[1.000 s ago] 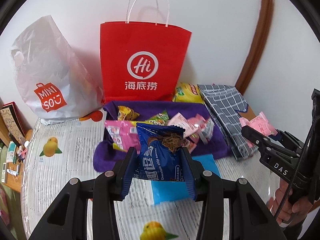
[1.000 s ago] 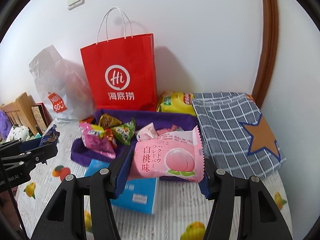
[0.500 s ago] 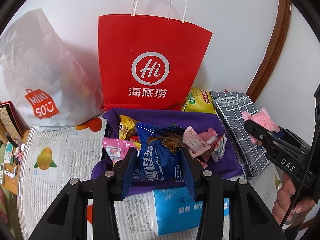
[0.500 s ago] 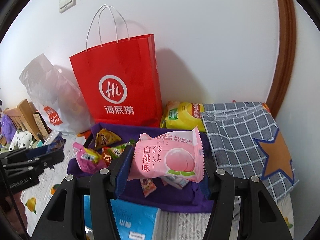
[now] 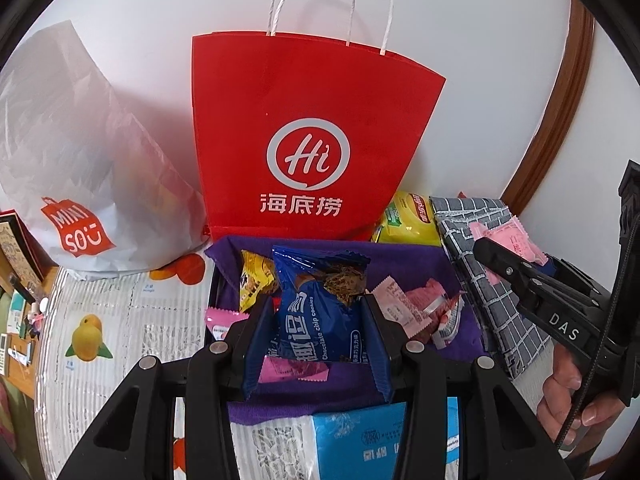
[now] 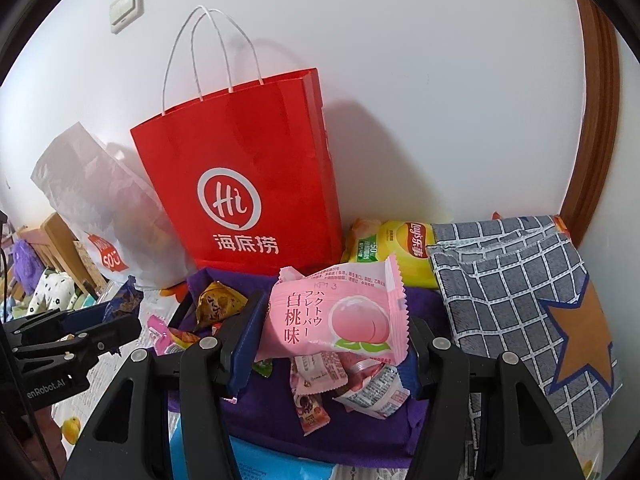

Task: Organize snacks
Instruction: 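Lower the blue packet with the left tool while the right lowers the peach packet, open both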

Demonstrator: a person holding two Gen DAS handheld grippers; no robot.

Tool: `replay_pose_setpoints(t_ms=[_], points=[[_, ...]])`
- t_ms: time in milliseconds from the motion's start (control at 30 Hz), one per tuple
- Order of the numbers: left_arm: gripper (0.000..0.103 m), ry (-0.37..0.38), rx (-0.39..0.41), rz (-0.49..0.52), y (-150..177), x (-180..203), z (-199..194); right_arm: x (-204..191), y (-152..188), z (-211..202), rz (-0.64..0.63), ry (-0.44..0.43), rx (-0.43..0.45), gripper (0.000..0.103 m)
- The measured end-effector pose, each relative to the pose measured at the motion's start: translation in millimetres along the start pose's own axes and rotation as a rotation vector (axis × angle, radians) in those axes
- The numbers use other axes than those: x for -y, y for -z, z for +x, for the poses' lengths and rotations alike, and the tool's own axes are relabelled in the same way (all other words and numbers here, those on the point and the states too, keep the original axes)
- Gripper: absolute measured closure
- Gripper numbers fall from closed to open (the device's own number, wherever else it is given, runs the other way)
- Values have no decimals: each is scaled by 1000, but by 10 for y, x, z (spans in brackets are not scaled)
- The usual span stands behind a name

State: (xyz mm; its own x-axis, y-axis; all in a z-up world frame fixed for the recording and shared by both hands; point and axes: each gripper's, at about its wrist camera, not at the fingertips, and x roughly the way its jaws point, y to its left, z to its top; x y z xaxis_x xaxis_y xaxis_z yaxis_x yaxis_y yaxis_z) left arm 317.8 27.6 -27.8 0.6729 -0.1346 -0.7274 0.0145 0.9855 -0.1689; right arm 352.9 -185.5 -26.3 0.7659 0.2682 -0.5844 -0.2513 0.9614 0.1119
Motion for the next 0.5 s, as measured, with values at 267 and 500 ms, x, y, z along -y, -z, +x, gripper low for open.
replay_pose_setpoints(t_ms=[267, 500], points=[[61, 5, 9, 4, -105, 3, 66, 18, -129, 41, -14, -4, 22, 45], [61, 2, -20, -6, -70, -43, 242, 90, -74, 304, -12, 17, -33, 45]])
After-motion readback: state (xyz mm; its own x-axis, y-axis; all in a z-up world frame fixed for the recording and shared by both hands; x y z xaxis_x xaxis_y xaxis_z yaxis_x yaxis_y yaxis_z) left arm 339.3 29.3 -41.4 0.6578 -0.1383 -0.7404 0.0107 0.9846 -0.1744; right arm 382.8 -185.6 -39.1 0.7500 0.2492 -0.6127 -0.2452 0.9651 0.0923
